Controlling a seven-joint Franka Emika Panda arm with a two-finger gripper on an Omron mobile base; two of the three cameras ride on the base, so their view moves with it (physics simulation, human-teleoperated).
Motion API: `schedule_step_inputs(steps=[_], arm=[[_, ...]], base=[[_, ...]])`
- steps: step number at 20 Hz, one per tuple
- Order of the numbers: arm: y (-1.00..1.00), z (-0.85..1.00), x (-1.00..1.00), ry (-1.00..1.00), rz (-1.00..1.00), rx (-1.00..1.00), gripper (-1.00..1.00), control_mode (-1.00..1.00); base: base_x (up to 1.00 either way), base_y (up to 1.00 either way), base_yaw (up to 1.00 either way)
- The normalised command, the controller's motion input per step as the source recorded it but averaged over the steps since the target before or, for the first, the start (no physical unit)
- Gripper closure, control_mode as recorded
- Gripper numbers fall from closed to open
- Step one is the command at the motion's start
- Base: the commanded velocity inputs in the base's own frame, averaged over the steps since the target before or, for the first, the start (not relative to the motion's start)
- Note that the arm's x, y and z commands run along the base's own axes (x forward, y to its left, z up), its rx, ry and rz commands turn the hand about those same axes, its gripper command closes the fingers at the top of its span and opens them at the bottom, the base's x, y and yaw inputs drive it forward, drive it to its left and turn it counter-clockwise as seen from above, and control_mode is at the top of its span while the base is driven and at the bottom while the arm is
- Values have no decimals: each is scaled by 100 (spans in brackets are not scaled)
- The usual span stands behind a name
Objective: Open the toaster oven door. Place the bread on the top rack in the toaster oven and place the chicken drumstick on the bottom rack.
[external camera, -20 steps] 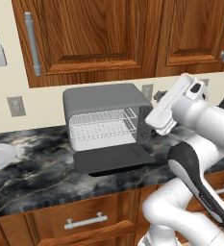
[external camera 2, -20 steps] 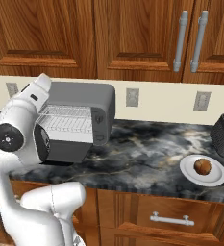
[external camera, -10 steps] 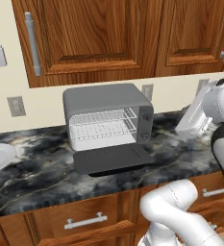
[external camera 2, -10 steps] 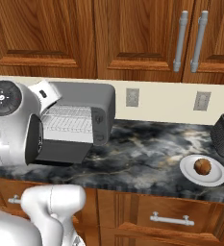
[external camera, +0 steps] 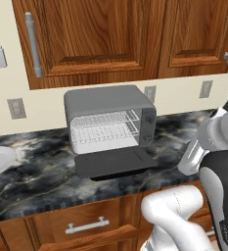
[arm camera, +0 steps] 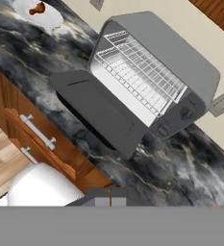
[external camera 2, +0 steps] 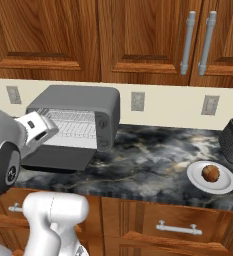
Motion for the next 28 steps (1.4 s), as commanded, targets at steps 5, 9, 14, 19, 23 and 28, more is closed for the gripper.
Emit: schedule_step_inputs(steps=[5,9,14,19,23,28], arm=[[1,-32,-8,0,-9,0,100,-100],[1,-2,0,0,-1,0,100,-100],[0,0,0,0,0,0,100,-100],[0,0,0,0,0,0,100,-100],[1,-5,0,0,0,0,100,-100],[2,-1,0,0,0,0,100,100]], base=[[0,0,0],[0,0,0],[0,0,0],[0,0,0],[0,0,0],[0,17,0]])
